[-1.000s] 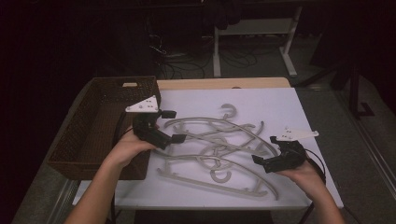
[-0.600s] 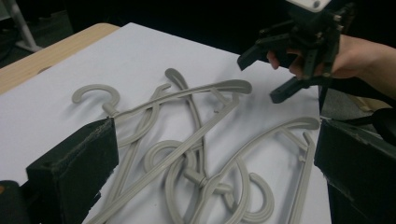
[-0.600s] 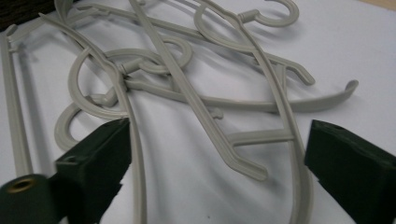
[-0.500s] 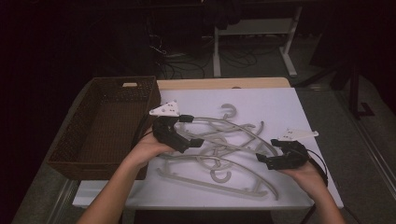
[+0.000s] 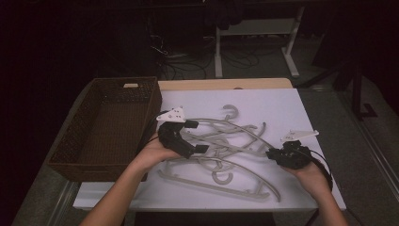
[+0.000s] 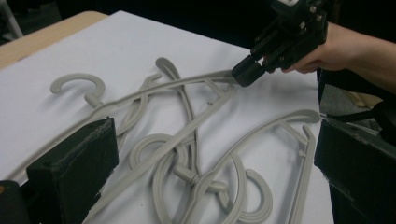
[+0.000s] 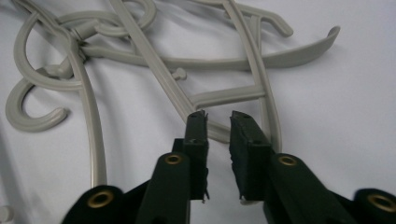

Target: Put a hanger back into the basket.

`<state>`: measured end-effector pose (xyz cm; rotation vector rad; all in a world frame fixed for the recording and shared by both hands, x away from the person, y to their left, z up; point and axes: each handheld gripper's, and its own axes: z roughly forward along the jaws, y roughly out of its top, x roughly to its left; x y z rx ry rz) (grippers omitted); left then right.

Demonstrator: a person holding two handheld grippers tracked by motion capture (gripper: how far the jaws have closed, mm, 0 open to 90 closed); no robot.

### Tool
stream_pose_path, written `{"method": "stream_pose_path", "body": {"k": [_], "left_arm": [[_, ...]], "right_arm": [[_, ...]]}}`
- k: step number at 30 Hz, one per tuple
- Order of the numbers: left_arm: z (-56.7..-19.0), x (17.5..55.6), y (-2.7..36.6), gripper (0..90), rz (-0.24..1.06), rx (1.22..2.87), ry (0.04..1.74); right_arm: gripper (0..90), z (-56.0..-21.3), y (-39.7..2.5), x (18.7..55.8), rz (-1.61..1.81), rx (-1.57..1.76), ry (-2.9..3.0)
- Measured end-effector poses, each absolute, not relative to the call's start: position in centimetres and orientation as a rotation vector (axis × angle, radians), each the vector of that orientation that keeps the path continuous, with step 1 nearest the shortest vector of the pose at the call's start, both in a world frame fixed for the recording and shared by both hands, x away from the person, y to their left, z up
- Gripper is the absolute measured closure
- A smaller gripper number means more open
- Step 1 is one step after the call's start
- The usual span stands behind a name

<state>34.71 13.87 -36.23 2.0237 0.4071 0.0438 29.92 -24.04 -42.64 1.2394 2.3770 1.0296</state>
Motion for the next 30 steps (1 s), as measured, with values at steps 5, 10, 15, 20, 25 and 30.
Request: {"method": "stream_pose_path", "body": {"k": [5,10,15,20,25,30], "left_arm": [[-37.3,34.4,13.6,0.0,0.03,2.042,0.425],[-38.1,33.9,13.8,0.0,0.019,2.043,0.445],[-38.5,33.7,14.0,0.0,0.014,2.055,0.45],[-38.6,33.8,14.1,0.0,0.011,2.055,0.453],[-38.6,33.7,14.1,0.0,0.006,2.055,0.455],[-38.7,33.8,14.0,0.0,0.001,2.063,0.452]], "right_arm": [[85.0,-43.1,-24.4,30.1,0.992,1.264,2.4],[87.9,-43.4,-24.8,30.3,0.968,1.287,2.396],[88.7,-43.5,-25.1,30.6,0.928,1.315,2.369],[89.0,-43.6,-25.5,31.2,0.868,1.342,2.325],[89.0,-43.8,-26.2,31.9,0.829,1.369,2.278],[89.0,-43.8,-27.0,32.1,0.798,1.389,2.238]]}}
